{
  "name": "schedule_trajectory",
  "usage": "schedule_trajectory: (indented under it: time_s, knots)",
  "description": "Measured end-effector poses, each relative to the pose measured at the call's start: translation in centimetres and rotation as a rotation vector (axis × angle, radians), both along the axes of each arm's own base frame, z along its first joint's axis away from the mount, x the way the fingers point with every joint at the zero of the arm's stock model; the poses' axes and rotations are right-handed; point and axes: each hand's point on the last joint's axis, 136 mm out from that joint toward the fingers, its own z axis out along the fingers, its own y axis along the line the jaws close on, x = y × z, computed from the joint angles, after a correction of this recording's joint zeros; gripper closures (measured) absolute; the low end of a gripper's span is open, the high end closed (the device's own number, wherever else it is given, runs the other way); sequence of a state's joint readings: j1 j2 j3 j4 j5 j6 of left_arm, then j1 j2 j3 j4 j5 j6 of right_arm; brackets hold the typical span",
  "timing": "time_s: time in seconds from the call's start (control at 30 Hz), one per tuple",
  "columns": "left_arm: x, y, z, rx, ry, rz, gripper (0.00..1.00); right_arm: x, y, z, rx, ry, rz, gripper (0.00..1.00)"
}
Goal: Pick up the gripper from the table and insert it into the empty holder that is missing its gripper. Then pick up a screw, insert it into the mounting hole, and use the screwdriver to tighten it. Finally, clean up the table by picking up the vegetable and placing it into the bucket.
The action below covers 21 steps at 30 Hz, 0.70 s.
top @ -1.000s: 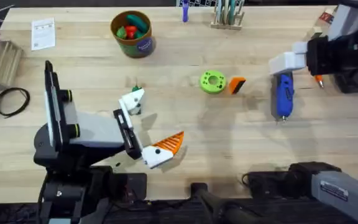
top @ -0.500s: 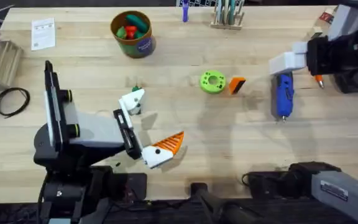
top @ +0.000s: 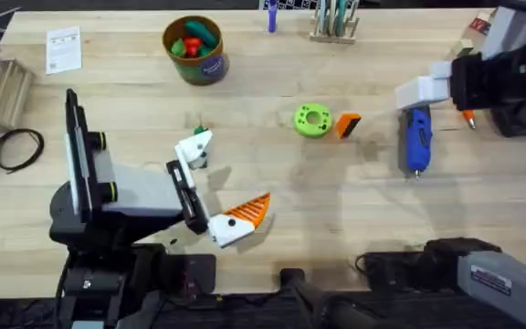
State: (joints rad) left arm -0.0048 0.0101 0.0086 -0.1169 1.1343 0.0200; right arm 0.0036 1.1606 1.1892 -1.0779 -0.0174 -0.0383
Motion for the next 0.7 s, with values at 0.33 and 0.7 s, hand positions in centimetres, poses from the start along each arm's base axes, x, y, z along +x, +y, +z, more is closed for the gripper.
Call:
schedule_trajectory:
  time_s: [0.33, 0.7]
  knots:
    - [0.0, 0.0, 0.0, 0.000, 0.000, 0.000, 0.015, 0.9, 1.2, 0.5, 0.076, -0.037, -0.008, 0.010]
    - [0.0, 0.0, 0.0, 0.000, 0.000, 0.000, 0.015, -1.1, 6.4, -0.2, 0.043, 0.024, 0.102, 0.010]
